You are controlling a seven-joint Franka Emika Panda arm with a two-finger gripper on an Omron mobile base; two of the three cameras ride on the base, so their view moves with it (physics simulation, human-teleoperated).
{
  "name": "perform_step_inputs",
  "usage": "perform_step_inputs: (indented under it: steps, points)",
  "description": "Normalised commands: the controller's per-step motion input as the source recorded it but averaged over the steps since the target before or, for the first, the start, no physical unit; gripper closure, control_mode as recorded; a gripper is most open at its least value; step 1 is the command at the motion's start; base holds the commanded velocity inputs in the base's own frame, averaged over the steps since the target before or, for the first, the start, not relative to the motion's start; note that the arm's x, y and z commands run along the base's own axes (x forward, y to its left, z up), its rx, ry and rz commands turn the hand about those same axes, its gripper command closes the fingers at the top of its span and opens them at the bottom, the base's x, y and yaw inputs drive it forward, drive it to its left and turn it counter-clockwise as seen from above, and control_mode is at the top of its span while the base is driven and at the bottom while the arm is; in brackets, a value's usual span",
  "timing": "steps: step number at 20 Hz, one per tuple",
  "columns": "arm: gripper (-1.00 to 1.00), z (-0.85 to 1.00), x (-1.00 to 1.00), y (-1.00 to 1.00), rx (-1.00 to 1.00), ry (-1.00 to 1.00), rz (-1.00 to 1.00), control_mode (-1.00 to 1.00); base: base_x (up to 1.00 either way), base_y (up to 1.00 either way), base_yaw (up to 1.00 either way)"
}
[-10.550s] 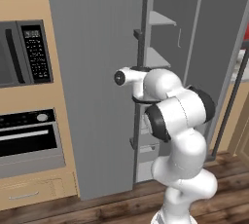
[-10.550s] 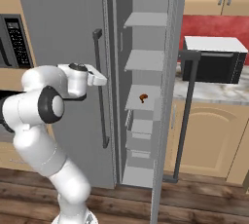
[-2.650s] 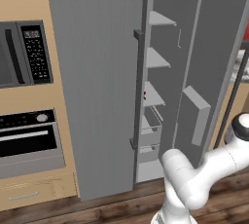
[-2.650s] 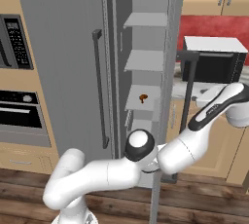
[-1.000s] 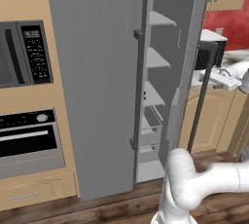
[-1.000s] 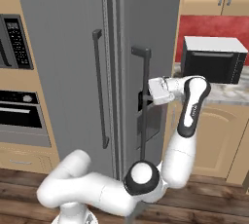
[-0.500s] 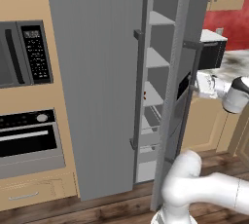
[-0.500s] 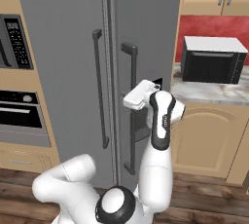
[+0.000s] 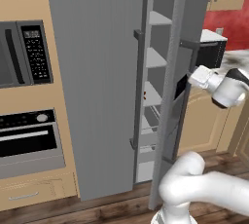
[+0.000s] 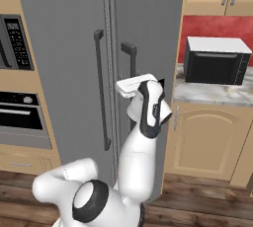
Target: Pick up the frozen fish from the freezer, place it on any shelf in the fridge, and close the fridge and freezer doors when done.
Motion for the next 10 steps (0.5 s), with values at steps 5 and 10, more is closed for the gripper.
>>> perform_step_inputs:
  steps: [5, 10]
  points:
    - [-1.0, 0.25, 0.49, 0.2, 0.13, 0.0, -0.22, -1.0, 0.0, 0.0, 0.0]
    - [-1.0, 0.21, 0.63, 0.14, 0.0, 0.0, -0.17, -1.0, 0.0, 0.0, 0.0]
